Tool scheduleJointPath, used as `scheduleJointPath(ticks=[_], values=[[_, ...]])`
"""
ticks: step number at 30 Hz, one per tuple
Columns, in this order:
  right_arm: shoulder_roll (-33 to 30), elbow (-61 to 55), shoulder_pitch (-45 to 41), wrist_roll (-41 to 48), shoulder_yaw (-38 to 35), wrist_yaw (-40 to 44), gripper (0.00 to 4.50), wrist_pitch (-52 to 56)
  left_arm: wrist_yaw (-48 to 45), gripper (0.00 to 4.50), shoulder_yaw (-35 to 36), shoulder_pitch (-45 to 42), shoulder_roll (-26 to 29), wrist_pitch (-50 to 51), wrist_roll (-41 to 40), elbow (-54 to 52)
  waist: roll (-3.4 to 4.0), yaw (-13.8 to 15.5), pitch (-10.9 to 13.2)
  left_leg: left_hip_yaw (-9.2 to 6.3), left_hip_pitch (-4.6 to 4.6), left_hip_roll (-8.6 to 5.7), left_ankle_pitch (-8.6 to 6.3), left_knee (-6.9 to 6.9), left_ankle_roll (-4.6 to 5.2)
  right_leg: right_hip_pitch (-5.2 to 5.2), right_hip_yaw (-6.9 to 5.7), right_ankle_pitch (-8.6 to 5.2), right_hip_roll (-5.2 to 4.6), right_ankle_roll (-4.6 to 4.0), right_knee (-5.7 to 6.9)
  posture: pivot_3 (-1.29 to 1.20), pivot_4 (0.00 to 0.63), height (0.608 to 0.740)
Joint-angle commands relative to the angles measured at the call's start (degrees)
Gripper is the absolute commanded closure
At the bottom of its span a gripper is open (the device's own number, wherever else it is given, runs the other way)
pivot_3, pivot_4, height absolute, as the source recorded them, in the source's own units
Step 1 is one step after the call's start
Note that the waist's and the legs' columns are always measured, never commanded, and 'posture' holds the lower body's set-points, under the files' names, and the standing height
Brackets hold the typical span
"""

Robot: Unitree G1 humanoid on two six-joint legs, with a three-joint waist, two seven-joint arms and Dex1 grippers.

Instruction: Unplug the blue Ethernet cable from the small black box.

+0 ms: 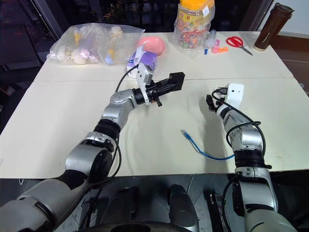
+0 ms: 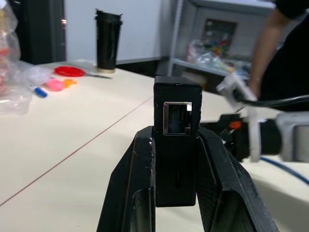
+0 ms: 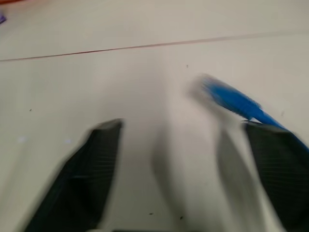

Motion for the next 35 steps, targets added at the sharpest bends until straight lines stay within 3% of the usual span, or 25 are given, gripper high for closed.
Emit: scheduleJointPath(ticks=[1, 6, 12, 14, 19, 20, 22, 25, 30, 35], values=[[-1.28, -12.34, 4.1, -0.5, 1.0, 3.39, 0.05, 3.21, 3.29, 3.99, -1.33, -0.49, -0.8, -5.05, 2.17, 2.61, 0.0, 0.05, 0.0, -0.01, 0.01, 0.0, 0.0, 0.0, 0.0, 0.03, 0.0, 0.0, 0.0, 0.0, -0.01, 0.0, 0.15, 0.739], [0.04, -29.34, 12.45, 2.84, -1.89, 3.76, 0.05, 9.27, 8.71, 3.99, -1.92, -1.39, -0.94, -9.87, 4.99, 10.78, 0.0, 0.12, 0.0, -0.03, -0.01, -0.01, -0.01, 0.0, 0.01, 0.04, -0.01, -0.02, 0.0, 0.03, -0.05, 0.0, 0.15, 0.739], [1.43, -35.71, 15.4, 3.75, -5.21, 2.59, 0.05, 12.01, 9.37, 3.99, -2.12, -1.75, -0.8, -11.33, 6.49, 14.71, -0.01, 0.11, 0.0, -0.03, -0.01, -0.03, -0.01, 0.06, 0.01, 0.05, -0.01, -0.02, 0.01, 0.03, -0.05, 0.0, 0.15, 0.739], [1.69, -36.41, 15.78, 3.46, -6.02, 2.37, 0.0, 12.28, 8.65, 2.97, -2.03, -1.58, -0.5, -11.02, 6.64, 15.24, -0.01, 0.1, 0.0, -0.04, 0.01, -0.02, -0.01, 0.06, 0.01, 0.07, -0.02, -0.02, 0.01, 0.02, -0.05, 0.0, 0.15, 0.739], [1.95, -37.26, 16.41, 2.72, -6.93, 2.38, 0.0, 12.7, 6.13, 1.1, -1.63, -1.04, 0.67, -10.29, 6.04, 14.6, -0.01, 0.08, 0.0, -0.03, 0.01, -0.02, -0.01, 0.04, 0.01, 0.07, -0.01, -0.03, 0.01, 0.02, -0.05, 0.0, 0.15, 0.739], [1.96, -37.38, 16.5, 2.63, -6.96, 2.43, 0.0, 12.76, 6.06, 0.52, -1.66, -0.95, 1.0, -10.21, 6.08, 14.33, -0.01, 0.08, 0.0, -0.03, 0.01, -0.02, -0.01, 0.04, 0.01, 0.06, -0.01, -0.03, 0.01, 0.02, -0.05, 0.0, 0.15, 0.739], [1.75, -37.88, 17.18, 2.56, -7.09, 2.78, 0.0, 12.74, 3.53, 0.06, -1.67, -0.35, 2.25, -8.19, 5.45, 12.71, -0.01, 0.08, 0.0, -0.03, 0.01, -0.02, 0.0, 0.04, 0.01, 0.06, -0.01, -0.03, 0.01, 0.02, -0.05, 0.0, 0.15, 0.739], [0.9, -39.55, 18.8, 2.78, -7.33, 4.04, 0.0, 12.91, -1.45, 0.06, -1.12, 1.18, 4.99, -3.48, 3.4, 7.84, 0.0, -0.02, 0.0, -0.04, 0.02, -0.02, -0.01, 0.03, 0.01, 0.06, -0.01, -0.03, 0.02, 0.02, -0.04, 0.0, 0.15, 0.739], [-1.49, -44.96, 23.57, 5.9, -8.57, 9.65, 0.0, 13.58, -6.4, 0.06, -1.74, 8.41, 11.99, 7.01, 0.74, -9.1, 0.01, -0.09, -0.01, -0.04, 0.04, 0.0, -0.01, -0.01, 0.01, 0.05, 0.0, -0.03, 0.01, 0.02, 0.0, 0.0, 0.15, 0.739], [-5.7, -52.58, 32.21, 8.13, -9.67, 17.21, 0.0, 12.96, -9.09, 0.06, -1.84, 20.47, 21.85, 26.63, -4.39, -35.72, 0.01, -0.01, -0.01, -0.06, 0.06, 0.03, -0.01, 0.0, 0.0, 0.1, -0.02, -0.03, 0.0, 0.01, 0.0, 0.0, 0.15, 0.739]])
